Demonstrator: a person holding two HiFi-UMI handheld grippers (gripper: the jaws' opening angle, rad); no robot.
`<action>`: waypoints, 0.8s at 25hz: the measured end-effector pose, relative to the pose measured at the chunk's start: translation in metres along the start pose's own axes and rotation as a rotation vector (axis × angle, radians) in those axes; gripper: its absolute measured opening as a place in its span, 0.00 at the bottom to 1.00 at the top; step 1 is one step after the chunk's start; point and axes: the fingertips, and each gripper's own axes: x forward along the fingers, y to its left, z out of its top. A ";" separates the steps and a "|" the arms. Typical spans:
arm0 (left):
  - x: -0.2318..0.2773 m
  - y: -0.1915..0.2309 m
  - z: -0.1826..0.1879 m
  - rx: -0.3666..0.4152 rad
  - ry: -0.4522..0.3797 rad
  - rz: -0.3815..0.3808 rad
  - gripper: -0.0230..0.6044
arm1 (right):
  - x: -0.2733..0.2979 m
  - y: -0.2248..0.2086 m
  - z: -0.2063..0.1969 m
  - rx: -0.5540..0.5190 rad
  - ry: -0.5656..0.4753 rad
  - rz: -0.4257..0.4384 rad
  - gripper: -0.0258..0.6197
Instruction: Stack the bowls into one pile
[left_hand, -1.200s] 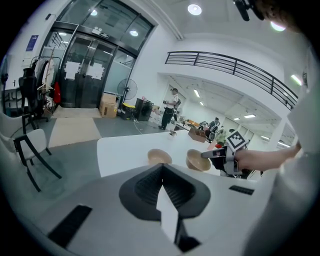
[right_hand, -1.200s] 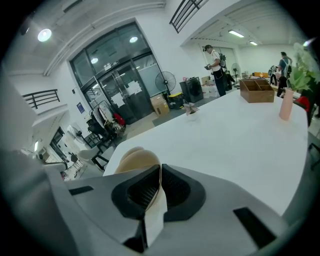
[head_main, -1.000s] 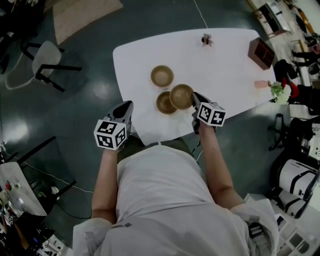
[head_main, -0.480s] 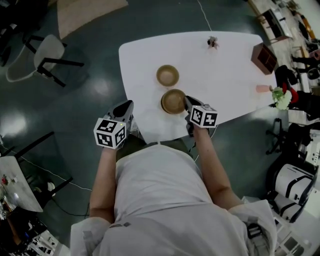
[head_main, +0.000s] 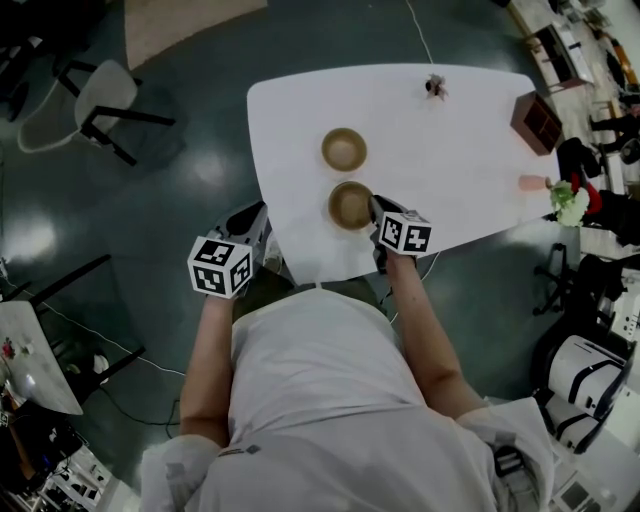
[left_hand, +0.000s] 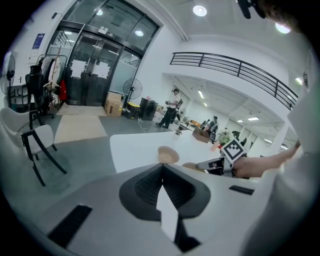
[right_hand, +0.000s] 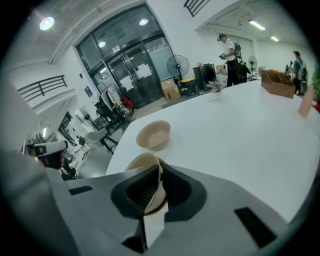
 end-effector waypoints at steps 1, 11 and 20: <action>-0.001 0.001 0.000 -0.001 0.001 0.002 0.04 | 0.001 0.000 -0.001 0.000 0.001 -0.001 0.09; 0.001 -0.001 -0.002 0.001 0.005 -0.006 0.04 | 0.003 -0.002 -0.006 0.010 0.000 -0.013 0.17; 0.019 -0.010 -0.003 0.002 0.031 -0.060 0.04 | -0.013 -0.001 0.001 0.057 -0.048 -0.003 0.17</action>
